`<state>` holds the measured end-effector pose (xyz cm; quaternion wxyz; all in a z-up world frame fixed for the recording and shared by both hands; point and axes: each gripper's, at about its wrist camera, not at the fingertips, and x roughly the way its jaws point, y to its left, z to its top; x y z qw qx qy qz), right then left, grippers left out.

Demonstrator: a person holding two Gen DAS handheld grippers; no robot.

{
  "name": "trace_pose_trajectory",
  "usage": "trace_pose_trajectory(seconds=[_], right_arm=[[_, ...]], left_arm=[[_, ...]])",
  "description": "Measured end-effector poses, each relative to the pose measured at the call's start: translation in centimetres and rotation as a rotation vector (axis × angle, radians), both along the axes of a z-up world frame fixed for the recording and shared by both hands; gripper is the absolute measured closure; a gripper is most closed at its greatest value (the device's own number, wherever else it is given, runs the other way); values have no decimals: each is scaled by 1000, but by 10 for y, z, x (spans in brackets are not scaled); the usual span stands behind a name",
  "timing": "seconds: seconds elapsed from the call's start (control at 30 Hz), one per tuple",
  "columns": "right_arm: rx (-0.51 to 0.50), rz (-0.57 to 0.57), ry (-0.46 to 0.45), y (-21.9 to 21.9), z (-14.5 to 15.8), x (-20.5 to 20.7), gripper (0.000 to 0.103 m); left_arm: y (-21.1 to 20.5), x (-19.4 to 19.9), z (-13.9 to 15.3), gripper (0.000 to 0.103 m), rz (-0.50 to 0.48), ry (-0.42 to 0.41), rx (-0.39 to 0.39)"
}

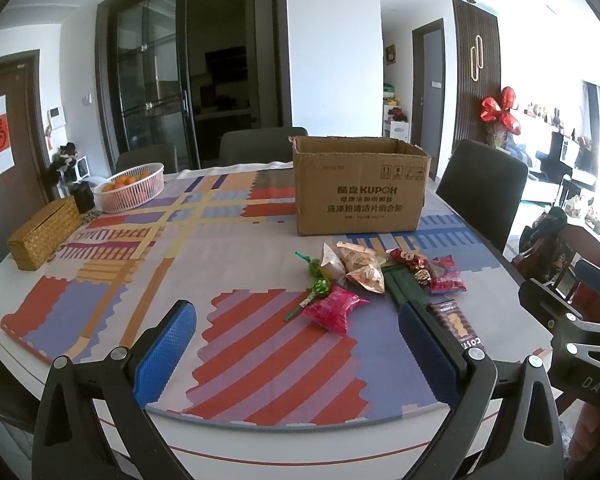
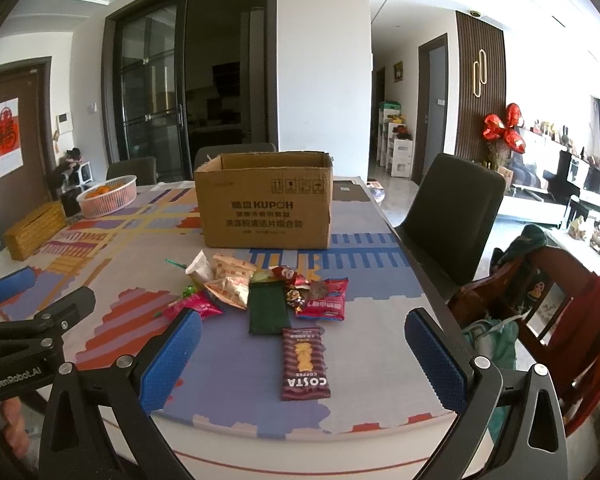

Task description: Organize snacks

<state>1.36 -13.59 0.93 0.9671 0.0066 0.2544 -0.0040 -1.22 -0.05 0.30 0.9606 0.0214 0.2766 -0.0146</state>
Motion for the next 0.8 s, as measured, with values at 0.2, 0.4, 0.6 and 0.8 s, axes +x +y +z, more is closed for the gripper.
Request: trace_pose_trajectory(seconds=[0.2,0.4,0.6,0.8], right_arm=[[1,1,0,0,1,0,0],[2,0,0,0,0,-1,1],[-1,-1,1,1,0,-1,1],[0,2,3,2,-1,-1,1]], left_arm=[[0,0,1,0,-5,3,-2],[-1,0,1,0,-9,6,-2],[-1,0,1,0,-9,5,-1],[-1,0,1,0,-9,6,-2]])
